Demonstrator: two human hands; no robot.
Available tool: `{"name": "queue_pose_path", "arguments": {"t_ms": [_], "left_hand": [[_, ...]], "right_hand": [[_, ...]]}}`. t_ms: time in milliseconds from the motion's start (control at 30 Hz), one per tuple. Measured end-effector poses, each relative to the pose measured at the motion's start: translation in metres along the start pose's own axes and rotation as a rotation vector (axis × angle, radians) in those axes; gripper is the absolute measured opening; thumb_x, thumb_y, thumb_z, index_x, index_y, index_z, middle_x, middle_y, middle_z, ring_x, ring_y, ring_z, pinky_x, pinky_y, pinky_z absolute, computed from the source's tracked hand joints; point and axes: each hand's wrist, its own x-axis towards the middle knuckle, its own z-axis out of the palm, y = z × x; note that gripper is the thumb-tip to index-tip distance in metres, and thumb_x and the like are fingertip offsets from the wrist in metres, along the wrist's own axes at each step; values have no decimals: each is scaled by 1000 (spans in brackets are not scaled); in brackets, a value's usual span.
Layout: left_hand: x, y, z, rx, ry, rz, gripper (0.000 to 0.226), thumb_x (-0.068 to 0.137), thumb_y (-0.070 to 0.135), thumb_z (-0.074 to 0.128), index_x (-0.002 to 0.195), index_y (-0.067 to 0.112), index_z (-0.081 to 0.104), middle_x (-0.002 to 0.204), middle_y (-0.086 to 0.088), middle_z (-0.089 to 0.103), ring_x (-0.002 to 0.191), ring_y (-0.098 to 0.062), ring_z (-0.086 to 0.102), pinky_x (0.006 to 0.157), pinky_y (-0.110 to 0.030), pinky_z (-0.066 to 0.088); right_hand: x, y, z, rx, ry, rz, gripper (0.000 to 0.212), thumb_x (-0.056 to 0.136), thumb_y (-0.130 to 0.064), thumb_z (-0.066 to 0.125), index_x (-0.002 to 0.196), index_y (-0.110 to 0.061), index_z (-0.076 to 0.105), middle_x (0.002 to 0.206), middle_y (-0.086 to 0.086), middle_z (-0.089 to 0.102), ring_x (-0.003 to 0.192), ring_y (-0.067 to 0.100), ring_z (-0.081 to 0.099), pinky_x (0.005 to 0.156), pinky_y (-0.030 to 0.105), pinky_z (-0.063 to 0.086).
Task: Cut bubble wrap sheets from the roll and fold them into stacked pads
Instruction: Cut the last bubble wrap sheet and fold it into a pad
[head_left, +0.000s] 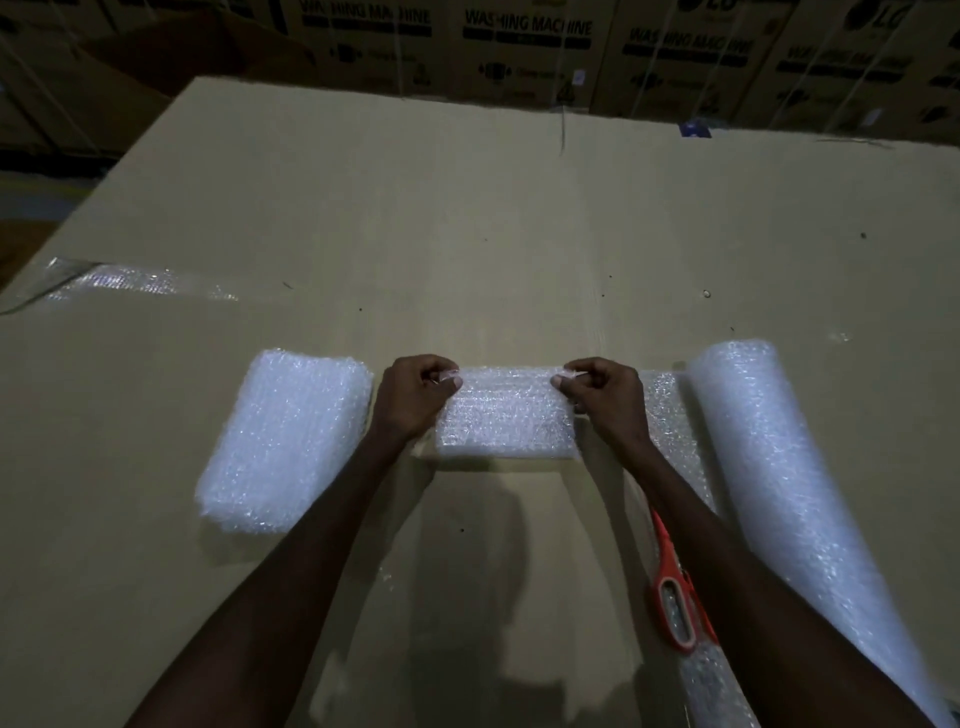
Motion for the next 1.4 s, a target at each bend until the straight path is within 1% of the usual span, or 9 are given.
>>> {"name": "queue_pose_path", "arguments": {"t_ms": [133, 300, 400, 567, 733, 867, 1067, 1267, 1400], "left_hand": [[13, 2, 9, 104, 47, -1, 18, 83, 18, 79, 100, 13, 77, 90, 2, 74, 80, -9, 64, 73, -20, 46], [11, -5, 23, 239, 60, -36, 19, 86, 19, 72, 105, 14, 74, 102, -1, 72, 93, -18, 64, 78, -26, 43], [2, -15, 24, 312, 70, 103, 29, 89, 20, 69, 117, 13, 69, 113, -5, 64, 103, -24, 57, 82, -29, 40], [1, -11, 18, 514, 34, 254, 34, 90, 21, 61, 122, 21, 70, 116, -5, 69, 106, -31, 53, 81, -38, 42], [-7, -17, 16, 604, 36, 302, 31, 83, 31, 55, 104, 22, 77, 89, -4, 69, 88, -32, 55, 68, -35, 39], [-30, -20, 24, 640, 97, 380, 33, 82, 42, 55, 86, 17, 76, 74, 0, 66, 76, -29, 56, 60, -35, 39], [-57, -9, 40, 592, 149, 339, 38, 86, 53, 57, 65, 23, 68, 71, 9, 63, 76, -20, 54, 62, -31, 34], [-48, 10, 54, 534, 145, 260, 36, 85, 55, 53, 80, 24, 70, 81, 9, 65, 79, -19, 56, 66, -29, 31], [-42, 16, 59, 584, 16, 122, 28, 88, 52, 59, 85, 26, 69, 87, 5, 63, 87, -21, 56, 73, -37, 42]], "right_hand": [[18, 6, 6, -101, 44, 21, 23, 78, -21, 89, 97, -14, 77, 76, 7, 75, 65, 15, 67, 70, 39, 58], [21, 8, 13, -243, 47, -35, 24, 80, -24, 87, 101, -13, 78, 78, -1, 71, 69, 11, 65, 63, 20, 46], [19, 10, 17, -320, 34, -47, 31, 83, -28, 85, 108, -13, 78, 87, 1, 72, 74, 13, 65, 63, 12, 42], [9, 8, 13, -506, 68, -260, 46, 87, -29, 81, 125, -7, 69, 121, 13, 66, 99, 31, 68, 83, 39, 54], [-31, 9, 21, -620, 104, -397, 39, 92, -33, 69, 120, -6, 68, 119, 14, 66, 103, 35, 61, 81, 40, 50], [-57, 18, 30, -585, 58, -337, 47, 94, -44, 55, 120, -6, 68, 124, 12, 66, 113, 30, 60, 92, 35, 45], [-67, 9, 20, -371, 196, -222, 32, 96, -27, 69, 119, -4, 70, 120, 12, 68, 110, 28, 64, 96, 39, 50], [-65, 1, 7, -299, 297, 83, 30, 89, -29, 75, 111, -9, 75, 103, 7, 75, 94, 24, 70, 83, 30, 48], [-64, 0, 12, -270, 291, 195, 37, 87, -37, 78, 108, -6, 75, 79, -4, 67, 80, 16, 66, 75, 26, 45]]}}
